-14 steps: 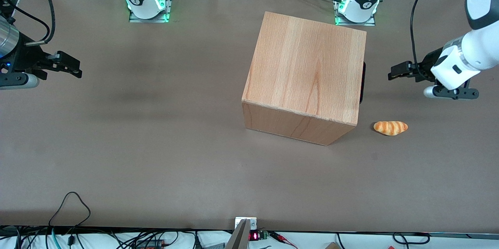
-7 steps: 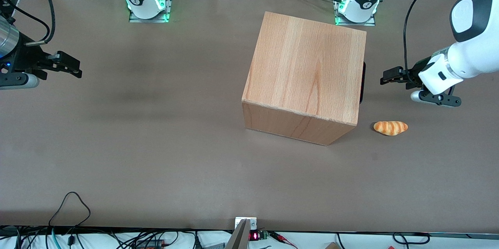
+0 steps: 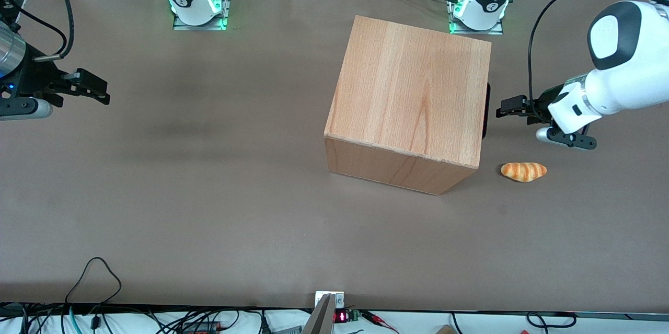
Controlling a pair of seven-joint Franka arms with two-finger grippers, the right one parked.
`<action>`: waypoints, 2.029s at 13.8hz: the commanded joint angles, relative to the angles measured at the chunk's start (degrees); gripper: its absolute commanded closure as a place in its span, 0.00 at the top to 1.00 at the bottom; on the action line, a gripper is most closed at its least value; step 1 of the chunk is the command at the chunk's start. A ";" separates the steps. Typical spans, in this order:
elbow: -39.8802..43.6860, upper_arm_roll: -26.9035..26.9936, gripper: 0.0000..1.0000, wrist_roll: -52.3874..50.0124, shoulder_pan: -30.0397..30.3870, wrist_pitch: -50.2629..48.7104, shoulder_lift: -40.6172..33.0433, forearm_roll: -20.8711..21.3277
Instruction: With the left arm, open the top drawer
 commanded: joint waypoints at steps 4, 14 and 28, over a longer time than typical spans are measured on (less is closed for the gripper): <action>-1.34 -0.24 1.00 1.72 -0.17 1.57 0.05 -1.80; -2.14 -1.55 1.00 1.72 -0.17 2.80 1.28 -4.26; -2.76 -2.17 1.00 1.72 0.27 5.70 3.04 -4.26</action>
